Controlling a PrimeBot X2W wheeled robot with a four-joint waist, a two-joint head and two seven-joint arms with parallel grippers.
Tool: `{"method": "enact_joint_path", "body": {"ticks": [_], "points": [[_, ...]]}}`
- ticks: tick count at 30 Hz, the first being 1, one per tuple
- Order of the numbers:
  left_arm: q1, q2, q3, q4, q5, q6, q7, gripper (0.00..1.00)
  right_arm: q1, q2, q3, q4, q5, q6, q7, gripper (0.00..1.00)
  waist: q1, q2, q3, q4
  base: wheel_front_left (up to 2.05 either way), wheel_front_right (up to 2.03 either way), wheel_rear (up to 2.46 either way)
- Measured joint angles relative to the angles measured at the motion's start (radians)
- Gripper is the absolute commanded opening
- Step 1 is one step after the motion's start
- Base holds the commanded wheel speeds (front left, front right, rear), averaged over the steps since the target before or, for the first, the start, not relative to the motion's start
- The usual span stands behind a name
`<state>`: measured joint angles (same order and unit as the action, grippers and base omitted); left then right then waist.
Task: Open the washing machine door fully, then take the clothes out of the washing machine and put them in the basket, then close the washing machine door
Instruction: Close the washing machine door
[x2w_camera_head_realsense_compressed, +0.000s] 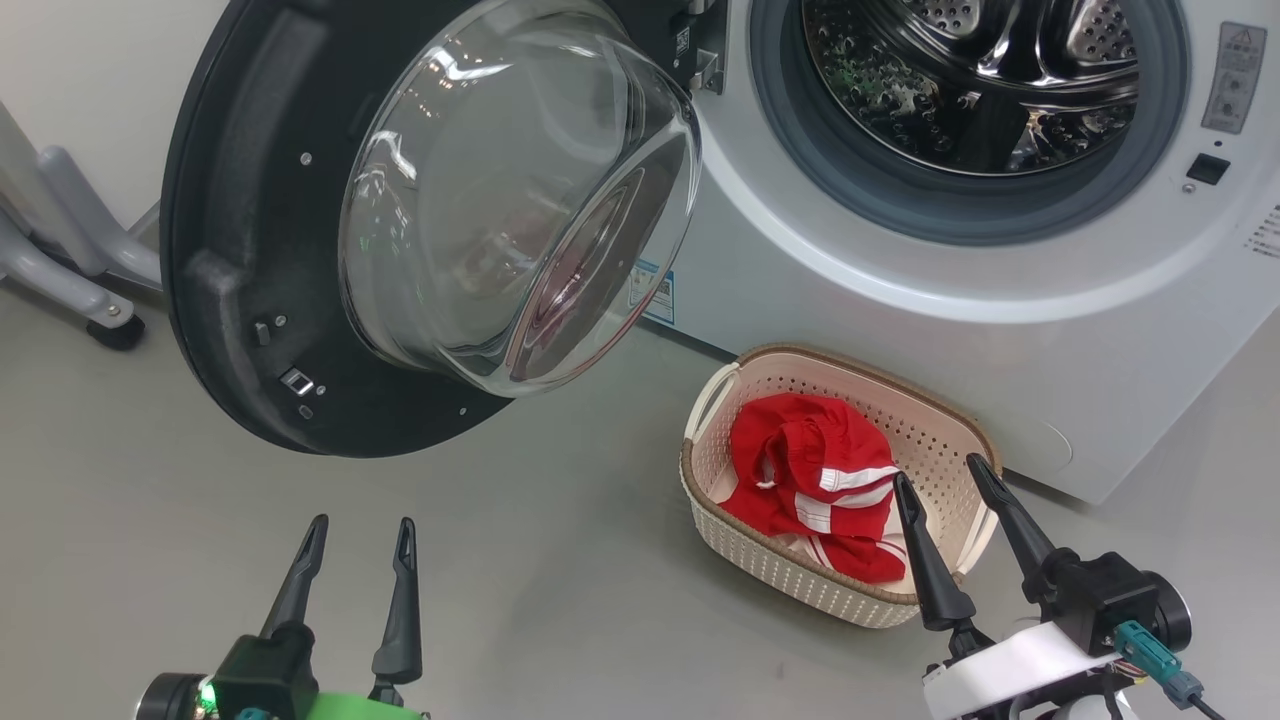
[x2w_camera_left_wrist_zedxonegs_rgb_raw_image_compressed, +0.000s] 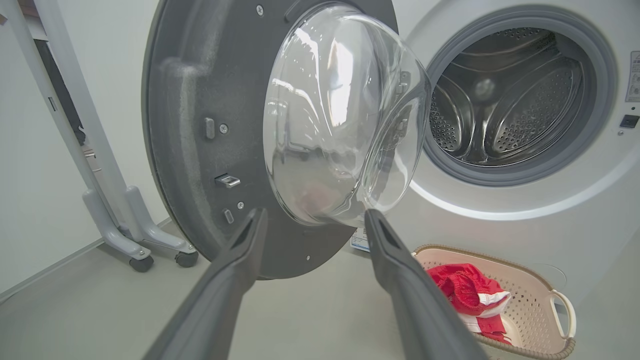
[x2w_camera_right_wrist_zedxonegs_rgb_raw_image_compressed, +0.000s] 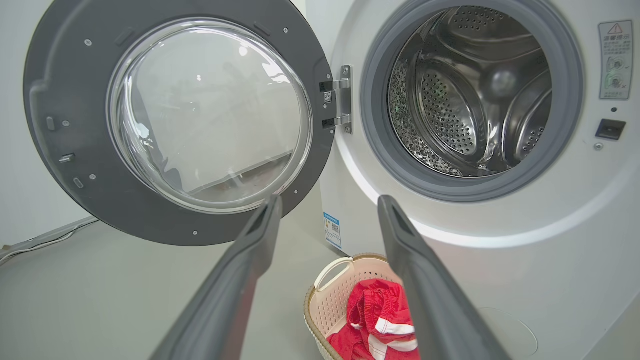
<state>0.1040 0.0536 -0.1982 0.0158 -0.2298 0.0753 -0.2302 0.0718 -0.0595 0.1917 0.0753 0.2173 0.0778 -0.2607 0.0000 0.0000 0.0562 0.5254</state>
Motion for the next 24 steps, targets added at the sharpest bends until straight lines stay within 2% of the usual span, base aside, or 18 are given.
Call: {"method": "enact_joint_path", "body": {"ticks": [17,18,19,20,24], "points": [[0.0,0.0,0.0,-0.008,-0.007,0.0,-0.001,1.0,0.0,0.0,0.001,0.012,0.0,0.0,0.0,1.0,0.0,0.0,-0.002,0.007,0.0,0.0,0.0],[0.0,0.0,-0.001,-0.008,-0.007,0.0,-0.001,0.82,0.0,0.0,0.001,0.012,0.0,0.0,0.0,1.0,0.0,0.0,-0.002,0.007,0.0,0.0,0.0],[0.0,0.0,-0.002,-0.008,-0.007,0.0,-0.001,0.35,0.0,0.0,0.0,0.012,0.0,0.0,0.0,1.0,0.0,0.0,-0.001,0.007,0.0,0.0,0.0],[0.001,0.0,-0.003,-0.008,-0.012,-0.001,-0.001,0.0,0.0,0.0,-0.001,0.012,0.0,0.0,0.0,1.0,0.0,0.0,-0.001,0.006,0.0,0.0,0.0],[0.001,-0.001,-0.005,-0.008,-0.026,-0.003,-0.001,0.0,0.0,0.0,-0.003,0.012,0.0,0.0,0.0,1.0,0.0,0.0,0.002,0.006,0.0,0.0,0.0]]}}
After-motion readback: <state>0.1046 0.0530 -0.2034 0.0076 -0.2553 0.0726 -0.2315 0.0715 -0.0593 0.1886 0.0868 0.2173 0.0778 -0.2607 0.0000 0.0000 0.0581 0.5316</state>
